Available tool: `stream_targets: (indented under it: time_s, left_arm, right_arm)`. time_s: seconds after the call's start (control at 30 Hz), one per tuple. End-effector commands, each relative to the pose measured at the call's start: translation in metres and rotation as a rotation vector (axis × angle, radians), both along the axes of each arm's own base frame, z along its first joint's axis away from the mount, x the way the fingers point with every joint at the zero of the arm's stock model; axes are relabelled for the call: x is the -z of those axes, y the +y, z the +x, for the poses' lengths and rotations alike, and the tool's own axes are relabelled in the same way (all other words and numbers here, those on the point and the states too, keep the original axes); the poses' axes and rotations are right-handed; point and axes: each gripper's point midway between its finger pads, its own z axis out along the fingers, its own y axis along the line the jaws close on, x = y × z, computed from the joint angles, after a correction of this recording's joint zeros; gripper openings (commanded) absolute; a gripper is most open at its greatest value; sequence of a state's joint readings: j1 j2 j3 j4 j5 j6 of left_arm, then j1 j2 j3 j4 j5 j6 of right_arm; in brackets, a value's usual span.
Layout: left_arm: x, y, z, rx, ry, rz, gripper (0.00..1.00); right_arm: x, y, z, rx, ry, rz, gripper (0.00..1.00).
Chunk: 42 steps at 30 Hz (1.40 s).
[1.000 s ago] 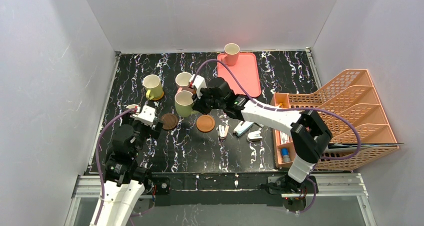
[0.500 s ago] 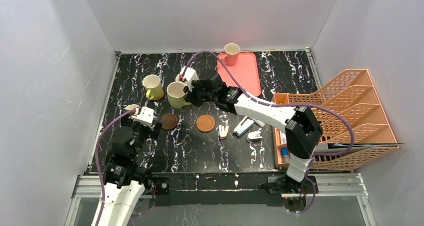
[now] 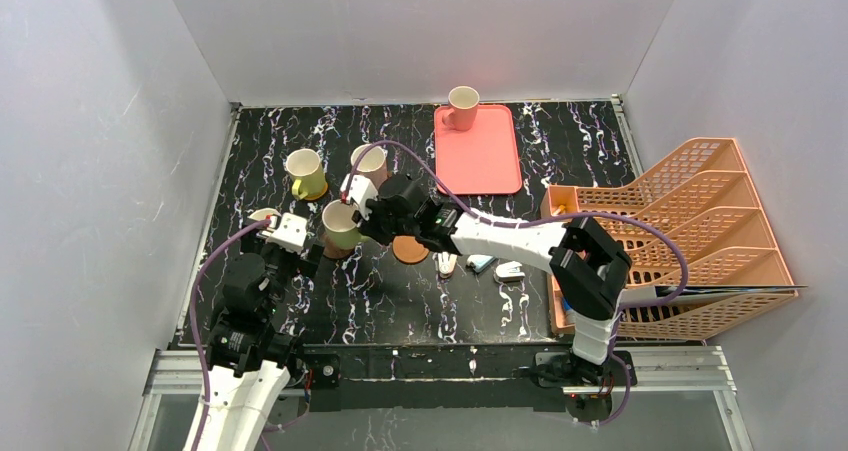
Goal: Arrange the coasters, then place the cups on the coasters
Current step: Place the cup on the coaster.
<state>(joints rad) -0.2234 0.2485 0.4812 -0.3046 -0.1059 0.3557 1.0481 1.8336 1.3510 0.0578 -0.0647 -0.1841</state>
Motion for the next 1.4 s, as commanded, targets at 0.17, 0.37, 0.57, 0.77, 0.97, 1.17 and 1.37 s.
stream_targets:
  time_s: [0.17,0.37,0.57,0.77,0.97,1.17,1.37]
  left_arm:
    - [-0.003,0.004,0.001,-0.021,-0.018,-0.002,0.98]
    - [-0.002,0.004,0.001,-0.024,-0.020,-0.002,0.98]
    - [-0.002,0.005,0.001,-0.026,-0.018,-0.001,0.98]
    - [-0.002,0.005,0.001,-0.027,-0.018,-0.001,0.98]
    - [-0.002,0.004,0.001,-0.025,-0.018,-0.002,0.98]
    - [-0.002,0.004,0.001,-0.023,-0.017,-0.003,0.98]
    - [-0.002,0.004,0.001,-0.022,-0.017,-0.002,0.98]
  right_arm:
    - [-0.072,0.019,0.028,0.138,-0.069,0.234,0.01]
    - [-0.074,0.017,0.027,0.152,-0.069,0.284,0.01]
    - [-0.069,0.023,0.031,0.141,-0.093,0.263,0.01]
    - [-0.056,0.026,0.017,0.045,-0.112,0.289,0.01]
    - [-0.041,0.027,0.025,0.067,-0.130,0.258,0.01]
    - [-0.032,0.030,0.018,0.027,-0.104,0.248,0.01]
    - [-0.030,0.031,0.013,0.019,-0.070,0.257,0.01]
